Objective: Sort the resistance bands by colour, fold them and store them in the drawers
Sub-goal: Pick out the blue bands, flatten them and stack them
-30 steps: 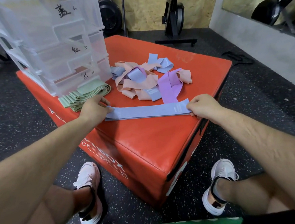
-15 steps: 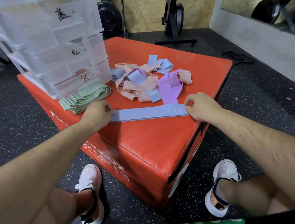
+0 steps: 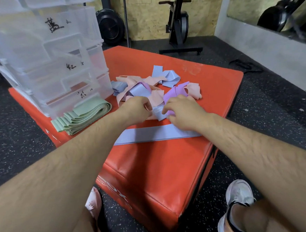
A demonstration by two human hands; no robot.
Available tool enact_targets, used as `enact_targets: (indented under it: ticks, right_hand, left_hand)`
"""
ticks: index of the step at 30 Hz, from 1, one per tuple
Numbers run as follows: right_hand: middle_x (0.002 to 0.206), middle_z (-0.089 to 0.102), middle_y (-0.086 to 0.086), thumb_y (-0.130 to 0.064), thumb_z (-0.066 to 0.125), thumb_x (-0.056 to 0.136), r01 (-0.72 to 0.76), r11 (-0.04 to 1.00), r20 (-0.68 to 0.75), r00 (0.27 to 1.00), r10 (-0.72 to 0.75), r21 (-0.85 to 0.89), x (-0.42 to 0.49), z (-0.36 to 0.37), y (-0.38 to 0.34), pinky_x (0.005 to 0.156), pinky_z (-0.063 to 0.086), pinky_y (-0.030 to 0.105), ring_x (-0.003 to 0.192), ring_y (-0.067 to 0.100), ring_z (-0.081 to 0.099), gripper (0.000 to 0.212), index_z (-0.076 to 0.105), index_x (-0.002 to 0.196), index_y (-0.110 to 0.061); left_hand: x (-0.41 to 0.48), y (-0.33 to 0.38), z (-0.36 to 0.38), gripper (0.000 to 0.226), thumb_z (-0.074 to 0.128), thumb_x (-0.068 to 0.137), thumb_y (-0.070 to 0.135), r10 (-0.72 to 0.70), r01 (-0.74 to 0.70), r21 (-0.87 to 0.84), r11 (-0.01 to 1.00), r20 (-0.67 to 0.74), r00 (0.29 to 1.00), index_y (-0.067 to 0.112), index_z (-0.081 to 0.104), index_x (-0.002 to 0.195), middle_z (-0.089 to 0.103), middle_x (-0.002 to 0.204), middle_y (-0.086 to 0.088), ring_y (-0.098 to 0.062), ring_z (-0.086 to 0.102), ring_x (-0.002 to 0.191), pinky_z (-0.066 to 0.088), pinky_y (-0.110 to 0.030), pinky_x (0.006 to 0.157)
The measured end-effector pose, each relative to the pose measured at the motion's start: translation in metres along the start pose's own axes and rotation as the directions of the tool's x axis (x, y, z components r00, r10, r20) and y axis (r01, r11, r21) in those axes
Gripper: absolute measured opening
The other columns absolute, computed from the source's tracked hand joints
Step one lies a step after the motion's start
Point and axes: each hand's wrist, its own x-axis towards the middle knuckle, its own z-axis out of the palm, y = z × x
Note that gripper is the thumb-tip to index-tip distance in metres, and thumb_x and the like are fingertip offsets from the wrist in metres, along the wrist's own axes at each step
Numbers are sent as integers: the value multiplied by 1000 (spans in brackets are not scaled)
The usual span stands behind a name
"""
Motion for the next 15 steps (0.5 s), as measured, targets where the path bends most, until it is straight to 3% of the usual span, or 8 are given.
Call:
enact_targets:
  ticks: [4, 9, 11, 13, 15]
  right_hand:
    - [116, 60, -10, -28, 60, 90, -15, 1000, 58, 998, 14, 12, 16, 10, -4, 88, 25, 37, 116, 24, 44, 28, 67, 116, -33]
    - [114, 62, -4, -27, 50, 100, -19, 999, 3, 1000, 19, -46, 29, 14, -3, 91, 30, 41, 115, 27, 46, 20, 68, 107, -25]
    - [111, 63, 2, -23, 43, 100, -47, 998, -20, 999, 46, -40, 33, 14, -3, 91, 31, 42, 111, 30, 47, 22, 64, 103, -18]
    - [101, 65, 6, -22, 40, 99, -129, 985, -81, 987, 139, 114, 36, 10, -5, 87, 34, 40, 102, 31, 53, 20, 58, 94, -13]
    - [85, 65, 0, -22, 42, 99, -200, 892, -123, 955, 270, 406, 39, -1, -11, 73, 37, 33, 84, 21, 58, 21, 59, 93, -11]
  left_hand:
    - [10, -1, 0, 11, 64, 86, 21, -25, 22, 50, 998, 62, 998, 21, 71, 96, 67, 95, 7, -18, 62, 98, 52, -31, 85]
    - [16, 1, -3, 14, 58, 86, 20, -57, 52, 81, 995, 67, 996, 18, 69, 93, 70, 95, 4, -22, 63, 95, 54, -37, 84]
    - [15, 3, -7, 11, 59, 87, 21, -68, 64, 65, 996, 73, 995, 18, 69, 91, 69, 91, 4, -21, 62, 91, 54, -33, 78]
    - [12, 5, -12, 8, 60, 87, 22, -89, 88, 23, 996, 68, 994, 18, 67, 84, 67, 84, 4, -21, 61, 84, 48, -24, 65]
    - [10, 5, -19, 11, 56, 87, 17, -132, 136, -79, 988, 53, 990, 17, 68, 85, 72, 85, 0, -22, 66, 83, 50, -24, 65]
